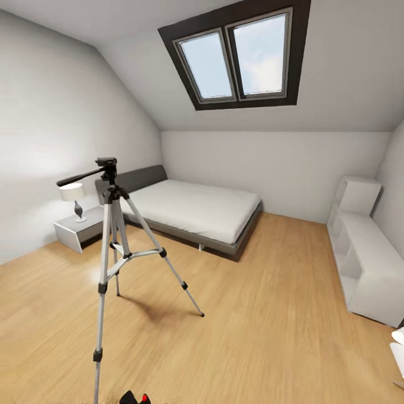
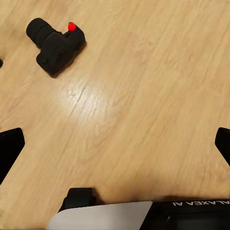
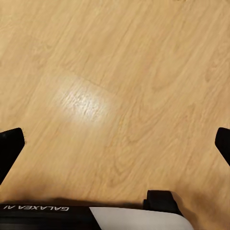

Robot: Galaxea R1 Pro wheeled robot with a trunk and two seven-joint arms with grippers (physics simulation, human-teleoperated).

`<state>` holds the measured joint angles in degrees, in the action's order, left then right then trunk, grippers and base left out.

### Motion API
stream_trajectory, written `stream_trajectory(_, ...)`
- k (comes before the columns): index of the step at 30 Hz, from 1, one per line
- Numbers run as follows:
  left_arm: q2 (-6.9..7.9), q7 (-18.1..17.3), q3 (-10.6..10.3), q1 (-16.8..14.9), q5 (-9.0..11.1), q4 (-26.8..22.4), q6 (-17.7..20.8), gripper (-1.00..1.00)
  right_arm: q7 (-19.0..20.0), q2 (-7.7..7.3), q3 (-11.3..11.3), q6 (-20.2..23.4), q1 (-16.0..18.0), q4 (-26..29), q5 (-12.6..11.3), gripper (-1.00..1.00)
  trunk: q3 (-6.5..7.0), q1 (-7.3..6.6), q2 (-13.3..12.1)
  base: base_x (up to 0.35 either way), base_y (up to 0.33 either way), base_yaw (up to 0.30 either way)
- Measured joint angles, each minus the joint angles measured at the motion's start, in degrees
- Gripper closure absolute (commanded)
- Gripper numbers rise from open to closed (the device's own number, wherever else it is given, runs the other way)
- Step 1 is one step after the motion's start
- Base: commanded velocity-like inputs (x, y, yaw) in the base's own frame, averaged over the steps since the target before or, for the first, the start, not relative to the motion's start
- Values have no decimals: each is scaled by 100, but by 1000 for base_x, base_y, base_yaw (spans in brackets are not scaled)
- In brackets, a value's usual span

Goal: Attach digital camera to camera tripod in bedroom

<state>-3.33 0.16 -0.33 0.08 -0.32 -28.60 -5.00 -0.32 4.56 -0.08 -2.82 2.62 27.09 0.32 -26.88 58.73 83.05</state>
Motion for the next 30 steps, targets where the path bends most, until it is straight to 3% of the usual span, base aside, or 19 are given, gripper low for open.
stream_trajectory(23,17,0,24,0,1,0,-3,-100,0,-9,-6,5,0,7,0,-100,-51,0,0,-3,0,266)
stream_trajectory(30,17,0,25,0,0,0,-8,-100,0,-9,-6,8,0,4,0,-100,-105,3,0,-202,0,140)
